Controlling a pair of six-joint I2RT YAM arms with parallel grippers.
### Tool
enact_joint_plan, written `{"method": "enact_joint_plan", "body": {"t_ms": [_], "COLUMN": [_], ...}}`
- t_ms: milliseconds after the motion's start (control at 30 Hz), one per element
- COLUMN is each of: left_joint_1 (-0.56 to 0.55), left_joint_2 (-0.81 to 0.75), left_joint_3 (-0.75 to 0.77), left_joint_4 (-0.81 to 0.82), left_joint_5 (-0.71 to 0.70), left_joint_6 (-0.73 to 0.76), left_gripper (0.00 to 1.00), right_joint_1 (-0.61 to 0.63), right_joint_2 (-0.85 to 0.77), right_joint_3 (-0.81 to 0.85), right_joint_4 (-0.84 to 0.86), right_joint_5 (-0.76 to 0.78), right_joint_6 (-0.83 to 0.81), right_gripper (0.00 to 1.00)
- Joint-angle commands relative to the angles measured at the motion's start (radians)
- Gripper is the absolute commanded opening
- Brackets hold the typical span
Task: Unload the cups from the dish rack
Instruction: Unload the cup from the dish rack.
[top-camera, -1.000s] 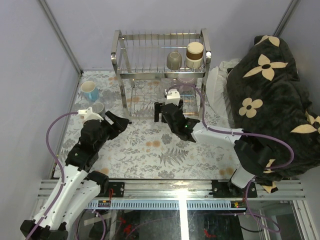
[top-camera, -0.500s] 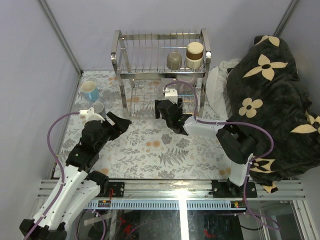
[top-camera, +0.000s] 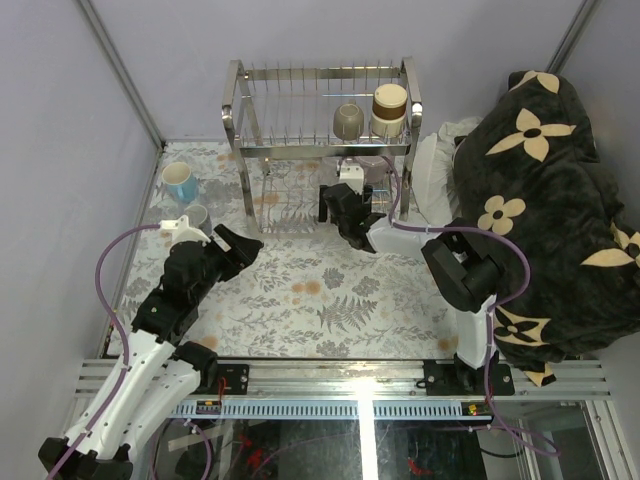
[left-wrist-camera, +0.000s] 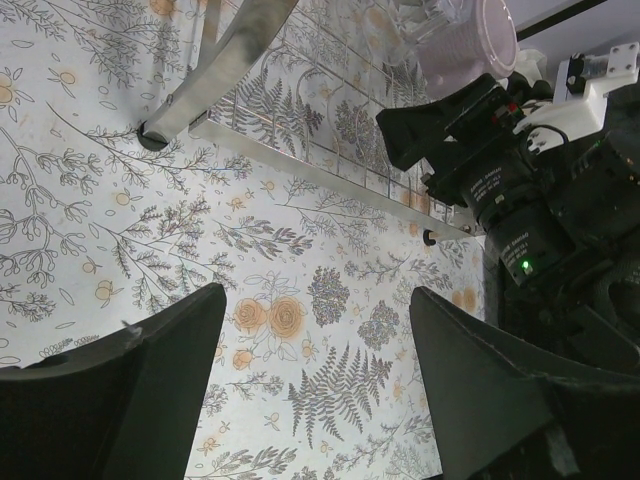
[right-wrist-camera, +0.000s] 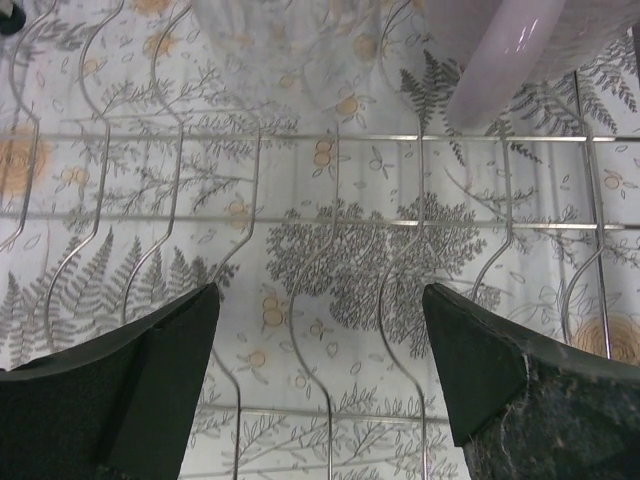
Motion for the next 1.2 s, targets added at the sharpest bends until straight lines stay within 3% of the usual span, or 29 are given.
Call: {"method": "enact_joint_plan", "body": {"t_ms": [0,733,1167], "left_joint_1": [-0.009,-0.007,-0.008], "left_joint_2": [-0.01,-0.022,-0.03], "left_joint_3": [0.006,0.018,0.015], "left_joint_4": [0.035,0.017,0.014], "left_joint_5": [0.006,0.01,0.014], "left_joint_6": [0.004,0.017,0.011], "left_gripper": [0.75,0.75,0.75], "right_joint_1": [-0.039,-0.1,-0.128], "right_joint_2": [0.025,0.129,0.178], "right_joint_3": [0.084,0.246,0.311], "right_joint_4": [0.044,0.049,0.047], "right_joint_5": [-0.028,0.124,0.213], "right_joint_6": [-0.009,-0.144,-0.169], "right_gripper": [0.9,0.88,0.8]}}
